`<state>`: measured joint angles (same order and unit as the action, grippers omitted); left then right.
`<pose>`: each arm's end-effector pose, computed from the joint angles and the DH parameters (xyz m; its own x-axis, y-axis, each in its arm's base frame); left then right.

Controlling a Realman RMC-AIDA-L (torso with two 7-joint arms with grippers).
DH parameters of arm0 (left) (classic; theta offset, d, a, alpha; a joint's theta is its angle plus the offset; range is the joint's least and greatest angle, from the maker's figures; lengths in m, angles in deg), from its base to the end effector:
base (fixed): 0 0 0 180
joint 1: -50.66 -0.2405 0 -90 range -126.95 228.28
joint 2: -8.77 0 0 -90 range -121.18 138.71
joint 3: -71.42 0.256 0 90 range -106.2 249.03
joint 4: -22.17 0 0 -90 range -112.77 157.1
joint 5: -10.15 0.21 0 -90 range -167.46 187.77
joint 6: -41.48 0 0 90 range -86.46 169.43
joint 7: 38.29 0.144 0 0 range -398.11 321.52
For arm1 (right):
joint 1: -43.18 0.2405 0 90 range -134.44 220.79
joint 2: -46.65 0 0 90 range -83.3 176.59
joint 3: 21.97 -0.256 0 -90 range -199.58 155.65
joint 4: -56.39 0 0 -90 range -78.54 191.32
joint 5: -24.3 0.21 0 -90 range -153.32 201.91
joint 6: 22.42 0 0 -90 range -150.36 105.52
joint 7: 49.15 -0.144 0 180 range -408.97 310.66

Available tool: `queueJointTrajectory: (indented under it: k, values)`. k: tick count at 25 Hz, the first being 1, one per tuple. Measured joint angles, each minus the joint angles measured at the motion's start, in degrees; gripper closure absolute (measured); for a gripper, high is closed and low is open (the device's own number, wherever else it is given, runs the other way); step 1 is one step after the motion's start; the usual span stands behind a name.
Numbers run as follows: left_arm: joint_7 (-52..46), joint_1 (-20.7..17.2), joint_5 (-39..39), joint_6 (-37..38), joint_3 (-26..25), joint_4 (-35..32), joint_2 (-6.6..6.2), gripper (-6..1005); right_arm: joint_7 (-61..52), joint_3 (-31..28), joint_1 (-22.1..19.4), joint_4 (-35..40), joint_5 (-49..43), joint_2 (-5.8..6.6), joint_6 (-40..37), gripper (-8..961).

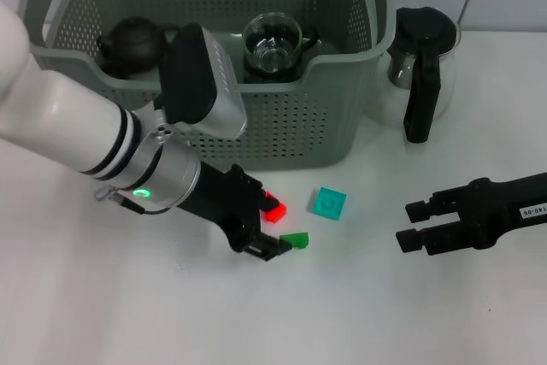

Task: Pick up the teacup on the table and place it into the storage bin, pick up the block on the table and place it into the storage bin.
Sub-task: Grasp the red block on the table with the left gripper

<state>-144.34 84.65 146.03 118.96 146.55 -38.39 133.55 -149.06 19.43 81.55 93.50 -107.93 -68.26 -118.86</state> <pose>-0.1889 0.3447 -0.0672 0.9663 0.2310 -0.1132 0.2123 -0.9646 -0.1561 0.2542 0.3366 0.0070 0.7828 -0.5963 -0.1778 -0.5948 -0.8010 0.0674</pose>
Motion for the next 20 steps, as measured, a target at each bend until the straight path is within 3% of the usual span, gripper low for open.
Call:
queueJointTrajectory:
  k: [11,20]
  values:
    - [-5.9,0.4,0.5,-6.7,1.3,0.9,-0.01,350,0.0,0.0,0.7,0.0,-2.1,0.04,0.2,240]
    - [-20.8,1.1,5.6,-7.7,1.4,1.8,-0.28,351,0.0,-0.4,0.7,0.0,-2.1,0.21,0.2,240]
